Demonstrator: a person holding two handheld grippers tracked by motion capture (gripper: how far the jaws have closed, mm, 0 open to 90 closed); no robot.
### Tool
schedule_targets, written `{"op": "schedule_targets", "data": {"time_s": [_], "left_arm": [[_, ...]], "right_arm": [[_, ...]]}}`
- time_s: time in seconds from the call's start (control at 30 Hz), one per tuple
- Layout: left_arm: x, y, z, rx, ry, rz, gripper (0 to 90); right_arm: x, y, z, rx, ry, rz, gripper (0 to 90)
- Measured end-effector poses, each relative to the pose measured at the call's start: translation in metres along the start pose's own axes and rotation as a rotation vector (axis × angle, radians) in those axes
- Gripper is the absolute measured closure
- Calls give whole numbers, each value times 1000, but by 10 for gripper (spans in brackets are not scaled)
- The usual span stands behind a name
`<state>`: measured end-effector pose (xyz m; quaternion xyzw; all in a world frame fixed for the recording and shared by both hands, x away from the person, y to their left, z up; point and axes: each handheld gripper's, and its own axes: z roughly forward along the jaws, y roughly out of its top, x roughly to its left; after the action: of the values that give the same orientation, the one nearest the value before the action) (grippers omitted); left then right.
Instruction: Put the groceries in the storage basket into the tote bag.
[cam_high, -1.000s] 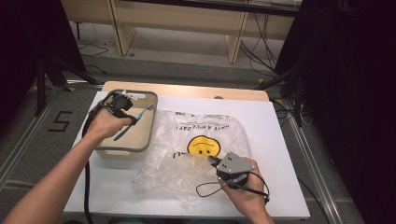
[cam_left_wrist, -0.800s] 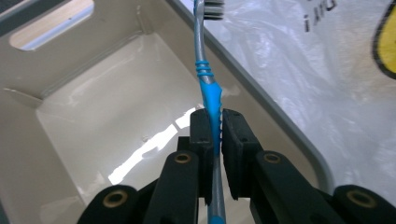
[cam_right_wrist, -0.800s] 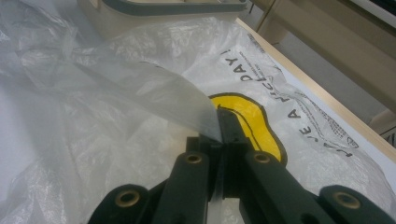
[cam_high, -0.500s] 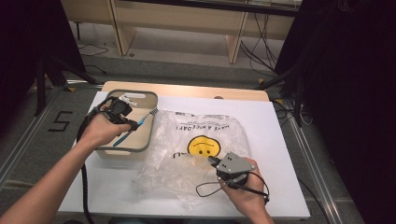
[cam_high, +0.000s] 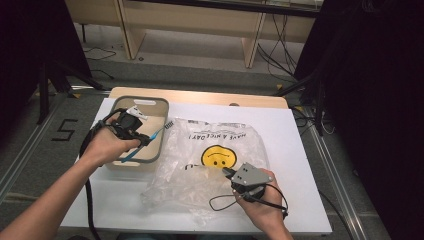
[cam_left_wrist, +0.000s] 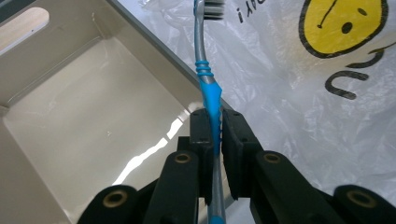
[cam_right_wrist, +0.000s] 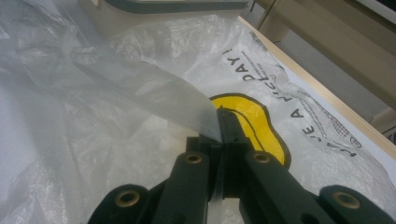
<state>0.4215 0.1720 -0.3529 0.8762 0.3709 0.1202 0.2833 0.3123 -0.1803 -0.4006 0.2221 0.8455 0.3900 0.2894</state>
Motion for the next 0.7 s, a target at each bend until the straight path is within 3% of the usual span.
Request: {"op": "schedule_targets", "data": {"time_s": [0.27, 0.7], "left_arm": [[-5, -7, -4, -7, -24, -1, 828], [-20, -9, -9, -33, -73, 38, 827]], "right_arm": [[0, 0, 1, 8, 2, 2, 900], [-1, 5, 13, 42, 9, 26, 900]]}}
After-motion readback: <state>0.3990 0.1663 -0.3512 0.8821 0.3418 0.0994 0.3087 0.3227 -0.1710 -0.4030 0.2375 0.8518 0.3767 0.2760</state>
